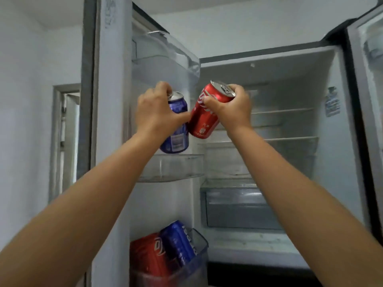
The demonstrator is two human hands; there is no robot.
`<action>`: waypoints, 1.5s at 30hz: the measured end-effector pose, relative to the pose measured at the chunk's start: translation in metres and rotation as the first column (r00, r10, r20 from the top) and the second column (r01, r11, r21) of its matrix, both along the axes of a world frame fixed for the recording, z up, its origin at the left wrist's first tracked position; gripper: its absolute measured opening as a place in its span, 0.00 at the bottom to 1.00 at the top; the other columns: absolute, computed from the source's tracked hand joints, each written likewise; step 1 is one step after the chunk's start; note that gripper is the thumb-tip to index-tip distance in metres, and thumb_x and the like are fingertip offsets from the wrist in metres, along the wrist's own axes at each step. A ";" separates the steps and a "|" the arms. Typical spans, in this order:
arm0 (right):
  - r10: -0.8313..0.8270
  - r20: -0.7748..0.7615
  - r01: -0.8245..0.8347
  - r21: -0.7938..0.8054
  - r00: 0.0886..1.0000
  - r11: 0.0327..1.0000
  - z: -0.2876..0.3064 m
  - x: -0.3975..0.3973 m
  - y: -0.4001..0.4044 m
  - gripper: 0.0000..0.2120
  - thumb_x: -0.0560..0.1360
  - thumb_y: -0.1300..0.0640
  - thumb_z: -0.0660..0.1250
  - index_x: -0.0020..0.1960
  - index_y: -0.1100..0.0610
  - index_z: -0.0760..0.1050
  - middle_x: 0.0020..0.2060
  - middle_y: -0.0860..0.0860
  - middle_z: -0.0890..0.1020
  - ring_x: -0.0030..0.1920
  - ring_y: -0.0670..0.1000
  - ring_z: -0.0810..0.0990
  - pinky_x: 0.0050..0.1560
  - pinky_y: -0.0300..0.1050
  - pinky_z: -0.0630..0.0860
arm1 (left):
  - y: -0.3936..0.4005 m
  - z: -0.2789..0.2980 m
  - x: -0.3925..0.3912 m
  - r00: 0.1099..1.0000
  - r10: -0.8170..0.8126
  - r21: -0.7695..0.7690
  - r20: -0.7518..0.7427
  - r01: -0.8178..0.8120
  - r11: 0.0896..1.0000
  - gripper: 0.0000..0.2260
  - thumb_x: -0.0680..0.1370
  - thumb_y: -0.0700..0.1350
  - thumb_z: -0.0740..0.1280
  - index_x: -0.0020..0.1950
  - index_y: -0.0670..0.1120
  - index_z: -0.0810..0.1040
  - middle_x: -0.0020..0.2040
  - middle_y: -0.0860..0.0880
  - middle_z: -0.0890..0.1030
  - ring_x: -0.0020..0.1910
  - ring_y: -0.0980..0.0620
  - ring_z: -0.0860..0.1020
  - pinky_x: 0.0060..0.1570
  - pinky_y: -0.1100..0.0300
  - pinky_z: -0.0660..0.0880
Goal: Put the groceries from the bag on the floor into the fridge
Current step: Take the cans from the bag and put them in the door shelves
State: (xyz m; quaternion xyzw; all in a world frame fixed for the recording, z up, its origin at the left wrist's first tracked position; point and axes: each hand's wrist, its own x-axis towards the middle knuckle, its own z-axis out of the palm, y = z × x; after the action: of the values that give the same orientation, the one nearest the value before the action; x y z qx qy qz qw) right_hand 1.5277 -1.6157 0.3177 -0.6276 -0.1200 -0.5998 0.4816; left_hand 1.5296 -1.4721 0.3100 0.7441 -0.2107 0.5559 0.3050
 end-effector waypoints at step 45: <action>0.102 -0.112 -0.147 -0.543 0.988 0.827 -0.089 0.023 0.029 0.26 0.71 0.52 0.49 0.53 0.67 0.77 0.48 0.66 0.82 0.50 0.65 0.78 0.53 0.56 0.73 | -0.010 -0.079 -0.065 0.597 0.774 0.412 -0.210 -0.664 0.624 0.15 0.81 0.47 0.54 0.58 0.41 0.76 0.58 0.42 0.77 0.59 0.43 0.73 0.52 0.53 0.71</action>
State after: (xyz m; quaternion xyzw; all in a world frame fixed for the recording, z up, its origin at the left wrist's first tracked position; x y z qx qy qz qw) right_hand 1.5509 -1.5866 0.2292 -0.7532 -0.3089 -0.4824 0.3234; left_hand 1.4649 -1.4819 0.2313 0.8909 0.0930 0.4438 -0.0279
